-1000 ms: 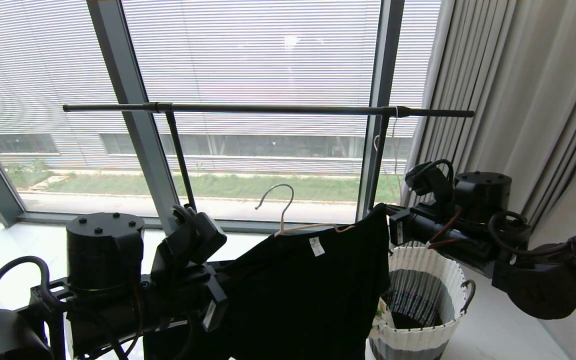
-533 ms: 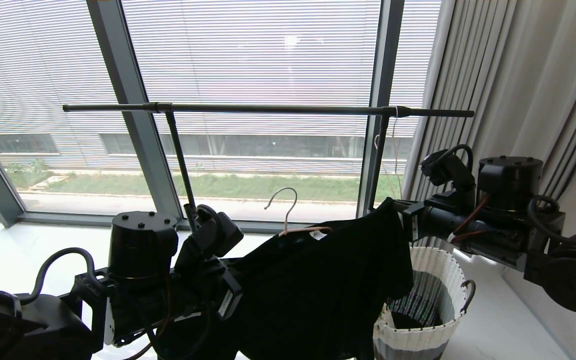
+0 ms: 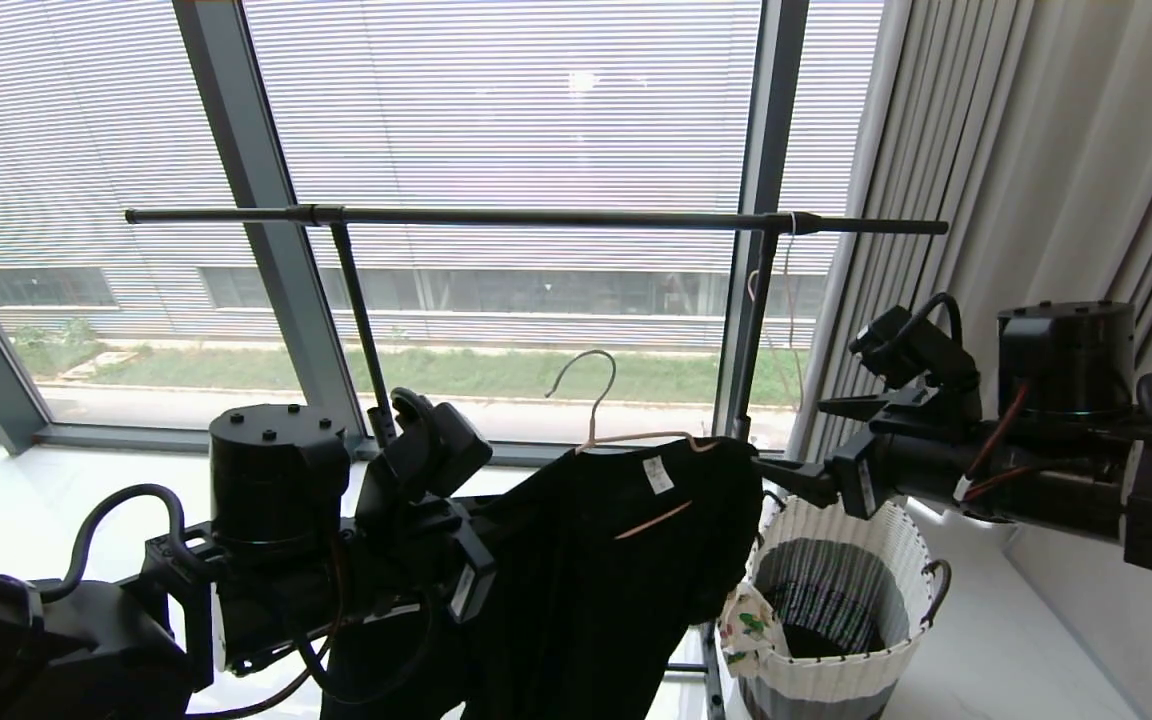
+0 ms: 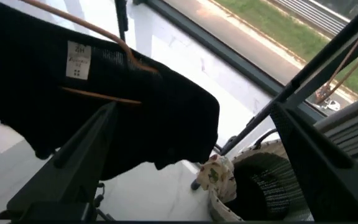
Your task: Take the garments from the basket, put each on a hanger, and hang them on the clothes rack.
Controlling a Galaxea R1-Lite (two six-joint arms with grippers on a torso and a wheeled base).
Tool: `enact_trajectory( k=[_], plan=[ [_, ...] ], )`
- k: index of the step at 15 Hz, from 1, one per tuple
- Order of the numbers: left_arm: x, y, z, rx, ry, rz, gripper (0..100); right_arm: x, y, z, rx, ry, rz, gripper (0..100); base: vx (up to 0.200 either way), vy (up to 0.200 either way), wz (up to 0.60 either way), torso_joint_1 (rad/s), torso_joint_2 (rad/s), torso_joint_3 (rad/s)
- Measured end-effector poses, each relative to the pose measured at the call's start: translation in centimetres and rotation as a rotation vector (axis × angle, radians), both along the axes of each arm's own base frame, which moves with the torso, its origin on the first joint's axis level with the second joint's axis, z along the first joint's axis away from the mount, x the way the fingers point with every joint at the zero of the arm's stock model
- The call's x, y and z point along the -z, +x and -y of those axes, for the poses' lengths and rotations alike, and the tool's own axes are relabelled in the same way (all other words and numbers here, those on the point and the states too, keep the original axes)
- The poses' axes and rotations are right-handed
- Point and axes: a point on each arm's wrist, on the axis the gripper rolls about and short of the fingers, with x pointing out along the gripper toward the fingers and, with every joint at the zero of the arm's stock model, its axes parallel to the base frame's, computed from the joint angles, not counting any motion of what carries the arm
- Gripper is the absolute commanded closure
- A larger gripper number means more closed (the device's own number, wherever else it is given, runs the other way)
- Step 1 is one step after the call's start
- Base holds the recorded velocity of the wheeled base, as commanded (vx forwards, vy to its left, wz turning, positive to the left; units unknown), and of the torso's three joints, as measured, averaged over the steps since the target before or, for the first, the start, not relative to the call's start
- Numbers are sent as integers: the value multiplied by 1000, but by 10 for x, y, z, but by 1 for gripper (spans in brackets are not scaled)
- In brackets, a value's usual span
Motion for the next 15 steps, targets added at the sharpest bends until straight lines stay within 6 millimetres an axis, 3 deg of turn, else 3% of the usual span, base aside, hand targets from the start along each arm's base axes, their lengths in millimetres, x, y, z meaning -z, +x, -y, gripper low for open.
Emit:
enact_trajectory(
  k=[5,9,15],
  plan=[
    [-2,-14,13,102,-18,17,100,-26,-23,10,-313,-195,-48,0,0,0,0,0,0,0],
    [-4,-27,29,178,-23,32,100,-50,-36,-6,-498,-260,-36,0,0,0,0,0,0,0],
    [-4,-35,37,225,-21,40,100,-25,-29,-34,-572,-303,-120,0,0,0,0,0,0,0]
  ],
)
